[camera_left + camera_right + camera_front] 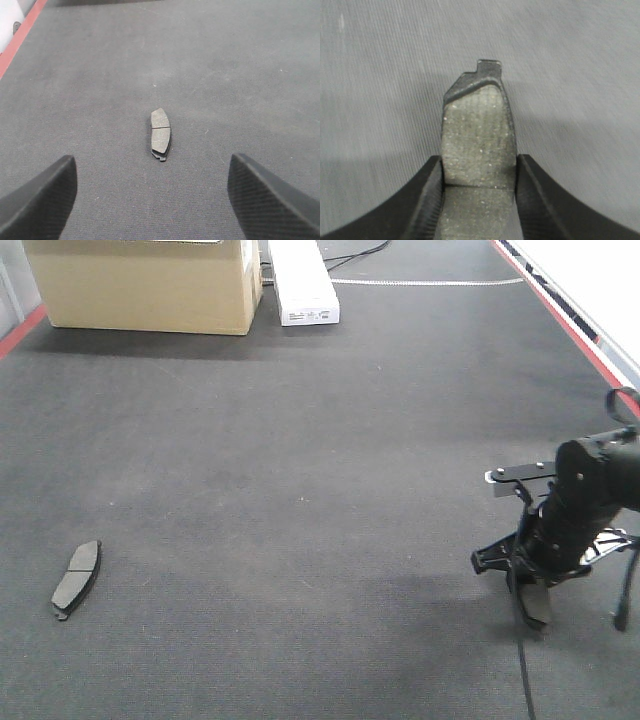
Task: Move and align brake pads A on conveyor
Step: 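Lower the right gripper with its brake pad onto the belt, then open the right gripper to release the pad and lift away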
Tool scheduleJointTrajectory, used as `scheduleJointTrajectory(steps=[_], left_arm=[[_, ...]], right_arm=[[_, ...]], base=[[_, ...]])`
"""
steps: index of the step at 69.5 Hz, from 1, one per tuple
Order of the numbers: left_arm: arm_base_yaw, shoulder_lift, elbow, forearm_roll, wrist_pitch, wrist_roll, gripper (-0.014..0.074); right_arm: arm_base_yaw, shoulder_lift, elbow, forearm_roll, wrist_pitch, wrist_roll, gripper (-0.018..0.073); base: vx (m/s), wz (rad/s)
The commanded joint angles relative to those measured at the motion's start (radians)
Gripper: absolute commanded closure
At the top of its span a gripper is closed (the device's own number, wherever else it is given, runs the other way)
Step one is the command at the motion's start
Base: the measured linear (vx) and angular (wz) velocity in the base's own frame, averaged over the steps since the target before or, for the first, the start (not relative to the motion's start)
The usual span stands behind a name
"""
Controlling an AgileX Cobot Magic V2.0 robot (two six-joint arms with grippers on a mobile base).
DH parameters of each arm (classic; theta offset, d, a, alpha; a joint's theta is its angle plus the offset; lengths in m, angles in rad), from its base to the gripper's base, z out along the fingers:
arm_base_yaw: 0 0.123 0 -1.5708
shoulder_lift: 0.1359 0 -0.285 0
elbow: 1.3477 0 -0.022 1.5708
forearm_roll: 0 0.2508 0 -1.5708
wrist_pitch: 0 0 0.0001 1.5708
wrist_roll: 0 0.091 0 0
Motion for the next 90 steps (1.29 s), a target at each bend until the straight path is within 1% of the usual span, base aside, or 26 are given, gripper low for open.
scheduleJointTrajectory(steps=[1,26,34,42,52,54,56,59,67,71,75,90], left_arm=[[0.0,0.009,-0.024,-0.006,-0.06,-0.001,0.0021],[0.0,0.009,-0.024,-0.006,-0.06,-0.001,0.0021],[0.0,0.009,-0.024,-0.006,-0.06,-0.001,0.0021],[0.0,0.009,-0.024,-0.006,-0.06,-0.001,0.0021],[0.0,0.009,-0.024,-0.006,-0.06,-0.001,0.0021],[0.0,0.009,-0.024,-0.006,-0.06,-0.001,0.0021],[0.0,0.009,-0.024,-0.006,-0.06,-0.001,0.0021],[0.0,0.009,-0.024,-0.006,-0.06,-0.001,0.0021],[0.0,0.009,-0.024,-0.006,-0.06,-0.001,0.0021],[0.0,0.009,-0.024,-0.006,-0.06,-0.001,0.0021],[0.0,0.009,-0.024,-0.006,-0.06,-0.001,0.0021],[0.0,0.009,-0.024,-0.006,-0.06,-0.001,0.0021]], right_arm=[[-0.006,-0.012,-0.058,-0.009,-0.006,-0.01,0.0566],[-0.006,0.048,-0.078,-0.008,-0.001,-0.01,0.0562],[-0.006,0.048,-0.078,-0.006,-0.003,-0.01,0.0529],[-0.006,0.048,-0.078,0.002,-0.004,-0.01,0.0445],[-0.006,0.045,-0.078,0.001,-0.007,-0.01,0.027],[-0.006,0.044,-0.078,0.001,-0.007,-0.01,0.0205],[-0.006,0.043,-0.078,0.001,-0.007,-0.01,0.0172],[-0.006,0.037,-0.078,0.001,-0.007,-0.01,0.0098],[-0.006,0.017,-0.078,0.001,-0.007,-0.011,-0.0041],[-0.006,0.001,-0.078,0.0,-0.007,-0.011,-0.0078],[-0.006,-0.02,-0.078,-0.001,-0.007,-0.011,-0.0092],[-0.006,-0.161,-0.078,0.007,-0.003,-0.01,-0.0071]], base=[[0.0,0.0],[0.0,0.0],[0.0,0.0],[0.0,0.0],[0.0,0.0],[0.0,0.0],[0.0,0.0],[0.0,0.0],[0.0,0.0],[0.0,0.0],[0.0,0.0],[0.0,0.0]])
